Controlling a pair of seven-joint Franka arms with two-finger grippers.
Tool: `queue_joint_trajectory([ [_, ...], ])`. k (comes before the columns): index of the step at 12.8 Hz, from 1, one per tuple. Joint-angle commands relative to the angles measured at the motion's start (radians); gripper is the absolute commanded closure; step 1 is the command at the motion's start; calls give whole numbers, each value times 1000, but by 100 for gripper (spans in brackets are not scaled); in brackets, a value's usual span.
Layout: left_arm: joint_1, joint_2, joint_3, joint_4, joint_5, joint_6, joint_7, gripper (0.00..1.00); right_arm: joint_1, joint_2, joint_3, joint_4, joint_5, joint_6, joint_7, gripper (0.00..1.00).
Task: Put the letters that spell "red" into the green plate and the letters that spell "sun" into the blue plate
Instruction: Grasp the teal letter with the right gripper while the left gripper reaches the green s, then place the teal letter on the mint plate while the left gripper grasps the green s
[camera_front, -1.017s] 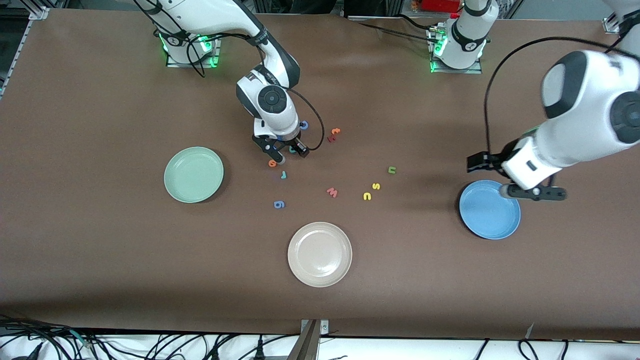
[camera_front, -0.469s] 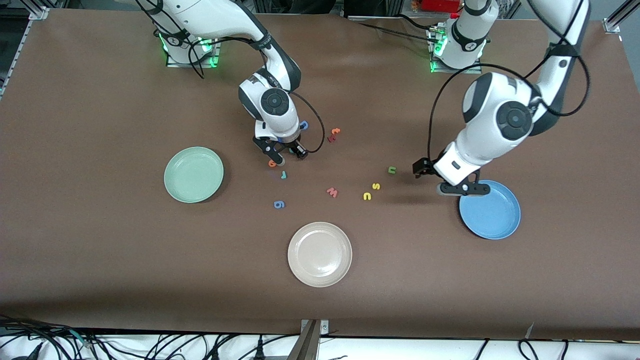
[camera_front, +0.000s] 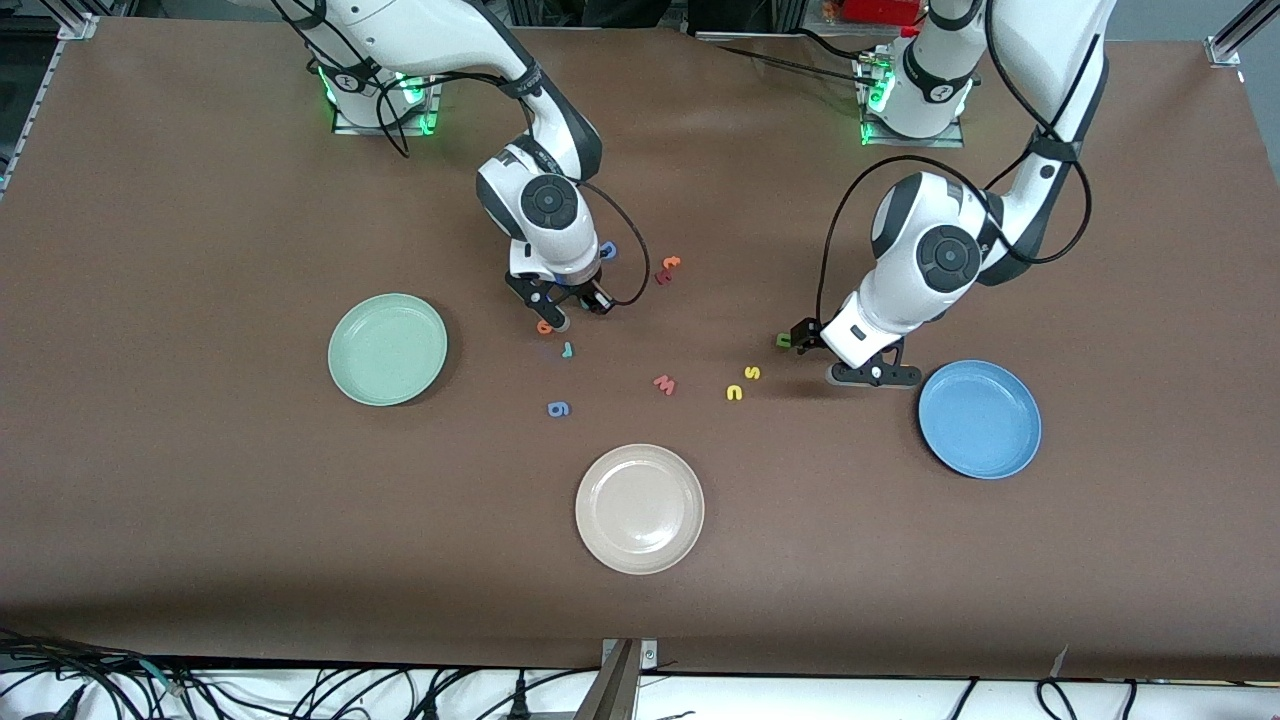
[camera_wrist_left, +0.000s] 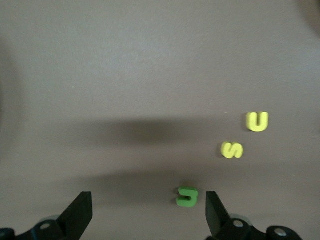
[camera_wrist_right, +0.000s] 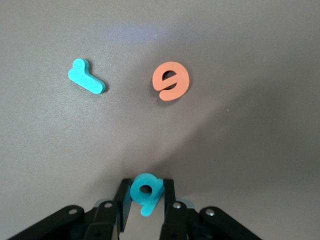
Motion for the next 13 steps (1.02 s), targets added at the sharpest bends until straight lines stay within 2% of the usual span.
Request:
queue_joint_trajectory([
  [1,-49,26,1,-21,-16,66,-92,2,16,-26,-43,1,-7,-34,-17,83],
  [5,-84,66,2,-21,-6,108,-121,7,8,-115,-119,7,-3,-176,-192,83],
  [8,-84,90,2,-45,73,147,-121,12,5,-151,-176,27,8,-276,-319,83],
  [13,-86,94,1,-53,75,155,-125,30,-4,-184,-277,24,31,-361,-539,83],
])
